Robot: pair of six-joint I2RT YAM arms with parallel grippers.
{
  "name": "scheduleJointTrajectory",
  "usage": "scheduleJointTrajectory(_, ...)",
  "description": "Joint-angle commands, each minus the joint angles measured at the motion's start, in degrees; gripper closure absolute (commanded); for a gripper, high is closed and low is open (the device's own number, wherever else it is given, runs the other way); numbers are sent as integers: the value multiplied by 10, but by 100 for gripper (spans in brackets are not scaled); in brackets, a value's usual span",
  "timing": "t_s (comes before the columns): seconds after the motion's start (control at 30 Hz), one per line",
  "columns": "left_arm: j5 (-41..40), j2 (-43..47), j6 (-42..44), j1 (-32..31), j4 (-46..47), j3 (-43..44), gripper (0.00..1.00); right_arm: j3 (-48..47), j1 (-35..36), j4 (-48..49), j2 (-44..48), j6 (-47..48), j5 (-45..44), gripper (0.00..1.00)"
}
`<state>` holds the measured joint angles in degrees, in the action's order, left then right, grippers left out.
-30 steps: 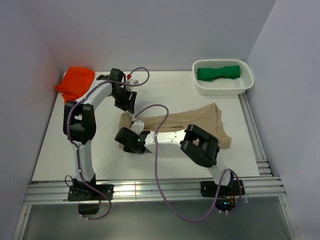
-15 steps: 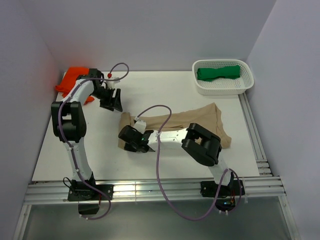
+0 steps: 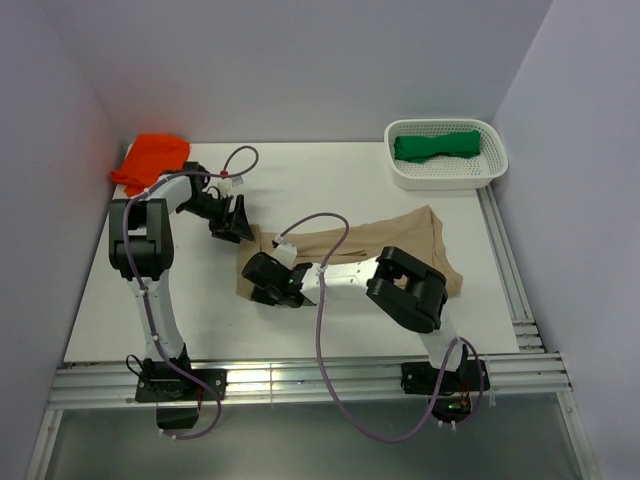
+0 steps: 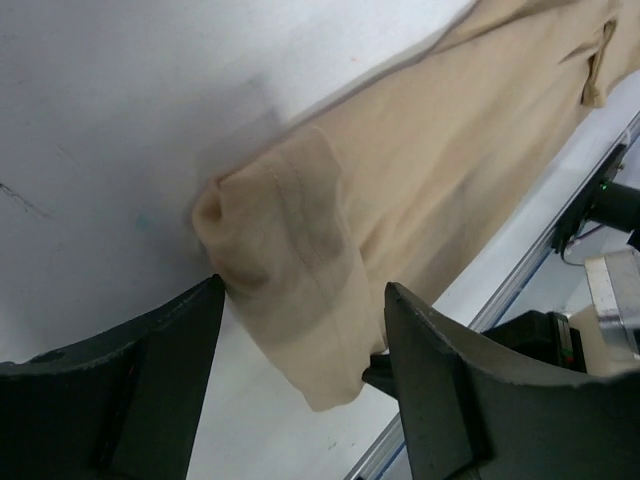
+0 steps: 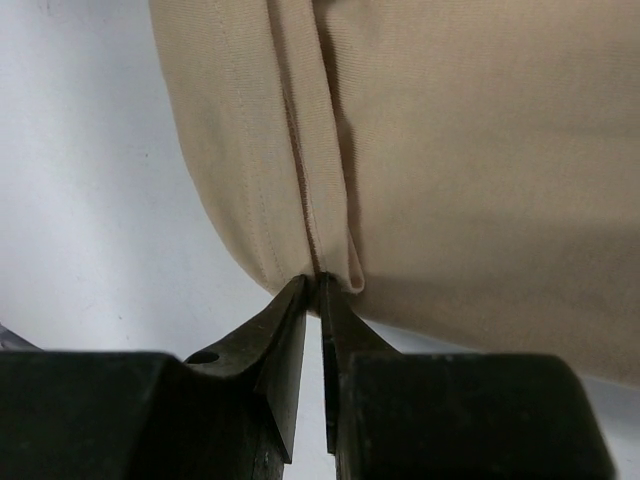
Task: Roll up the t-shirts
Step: Roll the tshirt
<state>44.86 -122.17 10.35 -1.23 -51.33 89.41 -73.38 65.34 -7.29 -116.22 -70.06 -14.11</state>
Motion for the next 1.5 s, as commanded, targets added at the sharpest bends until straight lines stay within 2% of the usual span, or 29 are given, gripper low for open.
scheduleJointTrajectory(0.0,14,-11,-39,-1,47,-8,31,25,-2,-35,15,-6,-5,82)
scheduleJointTrajectory(0.17,-1,-19,-57,-2,62,-7,39,29,-1,-39,25,-5,-13,78)
scheduleJointTrajectory(0.2,-1,-18,-57,-3,60,-6,48,29,-2,-41,28,-4,-16,76)
scheduleJointTrajectory(0.27,-10,-10,-61,-6,63,-7,57,22,0,-60,35,0,-33,69)
scheduleJointTrajectory(0.33,-21,3,-65,-9,66,-12,73,5,1,-95,46,5,-59,64)
scheduleJointTrajectory(0.4,-41,19,-73,-13,73,-19,85,-18,6,-140,59,8,-82,58)
scheduleJointTrajectory(0.47,-62,30,-79,-17,78,-25,89,-39,13,-172,65,12,-118,54)
scheduleJointTrajectory(0.6,-88,53,-82,-26,72,-25,92,-122,29,-248,53,22,-161,52)
scheduleJointTrajectory(0.87,-115,48,-84,-42,48,-4,96,-302,40,-305,-71,65,-182,50)
scheduleJointTrajectory(1.1,-128,54,-85,-51,41,-4,98,-423,40,-383,-166,74,-215,48)
scheduleJointTrajectory(1.2,-132,55,-85,-52,37,0,98,-457,39,-411,-187,73,-223,47)
scheduleJointTrajectory(1.47,-137,50,-82,-55,29,7,99,-419,40,-384,-194,79,-189,44)
